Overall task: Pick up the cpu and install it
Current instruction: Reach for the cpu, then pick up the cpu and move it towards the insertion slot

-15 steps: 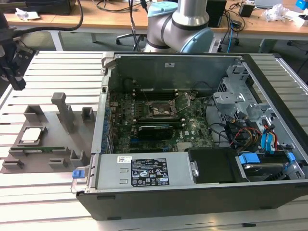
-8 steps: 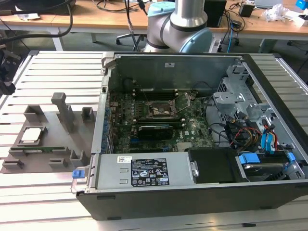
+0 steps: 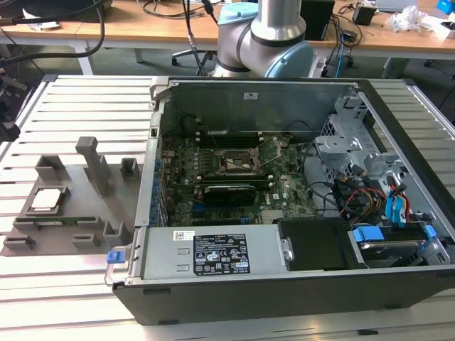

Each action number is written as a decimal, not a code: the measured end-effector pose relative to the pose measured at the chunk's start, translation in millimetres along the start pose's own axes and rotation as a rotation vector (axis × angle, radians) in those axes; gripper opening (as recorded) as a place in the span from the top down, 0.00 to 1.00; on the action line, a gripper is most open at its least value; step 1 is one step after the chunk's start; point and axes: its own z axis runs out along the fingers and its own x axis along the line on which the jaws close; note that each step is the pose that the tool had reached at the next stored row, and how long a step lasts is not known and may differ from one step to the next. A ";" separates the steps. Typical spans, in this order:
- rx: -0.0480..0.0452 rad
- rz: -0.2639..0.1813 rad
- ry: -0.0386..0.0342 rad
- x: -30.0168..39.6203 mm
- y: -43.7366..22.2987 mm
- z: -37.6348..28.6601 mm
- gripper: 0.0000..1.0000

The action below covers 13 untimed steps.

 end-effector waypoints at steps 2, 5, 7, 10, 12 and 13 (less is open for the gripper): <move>-0.0001 0.000 -0.0001 0.0 0.0 0.0 0.89; 0.0000 0.000 0.0000 0.0 0.0 0.0 0.89; 0.0000 0.000 0.0000 0.1 0.0 0.0 0.89; -0.0001 0.000 -0.0001 0.1 0.0 0.1 0.89; -0.0001 0.000 -0.0001 0.1 0.0 0.0 0.76; -0.0001 0.000 -0.0001 0.1 0.0 0.0 0.71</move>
